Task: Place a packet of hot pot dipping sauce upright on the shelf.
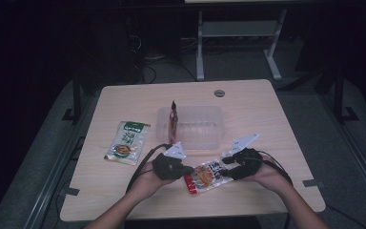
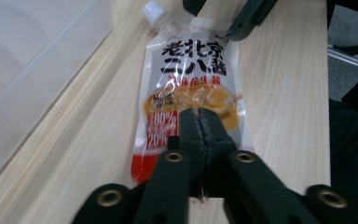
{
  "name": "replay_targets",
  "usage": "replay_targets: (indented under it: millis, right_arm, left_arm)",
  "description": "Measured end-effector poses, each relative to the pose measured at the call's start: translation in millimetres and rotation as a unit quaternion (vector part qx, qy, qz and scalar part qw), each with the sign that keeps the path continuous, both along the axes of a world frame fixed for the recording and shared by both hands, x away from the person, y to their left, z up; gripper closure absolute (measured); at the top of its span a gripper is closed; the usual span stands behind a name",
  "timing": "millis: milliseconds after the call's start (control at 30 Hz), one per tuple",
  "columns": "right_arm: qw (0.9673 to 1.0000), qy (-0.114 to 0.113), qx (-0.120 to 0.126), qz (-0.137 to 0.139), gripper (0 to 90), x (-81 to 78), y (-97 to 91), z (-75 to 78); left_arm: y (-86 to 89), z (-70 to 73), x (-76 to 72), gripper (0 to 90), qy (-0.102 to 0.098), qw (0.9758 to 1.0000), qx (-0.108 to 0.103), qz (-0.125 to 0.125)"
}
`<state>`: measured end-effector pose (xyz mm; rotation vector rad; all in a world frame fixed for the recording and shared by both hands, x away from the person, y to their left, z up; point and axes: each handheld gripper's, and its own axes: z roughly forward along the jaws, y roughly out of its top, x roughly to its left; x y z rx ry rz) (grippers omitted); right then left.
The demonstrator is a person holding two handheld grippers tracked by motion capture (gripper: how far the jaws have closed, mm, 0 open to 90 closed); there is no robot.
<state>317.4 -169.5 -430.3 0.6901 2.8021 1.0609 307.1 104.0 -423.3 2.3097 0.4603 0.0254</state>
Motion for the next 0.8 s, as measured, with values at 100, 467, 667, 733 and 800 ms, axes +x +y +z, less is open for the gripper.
replay_targets:
  millis: [100,467,667,733,800]
  right_arm:
    - [0.9995,0.009,0.014,-0.027,42.0,-4.6,-13.7,-0.1]
    - [0.9978,0.026,0.026,-0.054,36.5,-4.5,-33.1,-8.5]
    - [0.9976,0.046,0.022,-0.047,35.6,-3.0,-32.1,-16.1]
    - [0.9974,0.051,0.020,-0.048,35.6,-2.6,-30.2,-17.6]
    - [0.9975,0.052,0.017,-0.044,35.6,-1.4,-28.7,-20.8]
  left_arm:
    - [-10.9,-3.2,4.3,89.6,0.000,0.9999,0.011,-0.009]
    - [-48.7,-26.8,14.8,89.6,0.018,0.9989,0.033,-0.030]
    - [-58.5,-33.8,17.0,89.9,0.001,0.9980,0.056,-0.028]
    - [-61.8,-33.9,16.4,89.9,-0.004,0.9976,0.064,-0.026]
    - [-62.5,-34.4,15.7,89.9,-0.005,0.9976,0.065,-0.024]
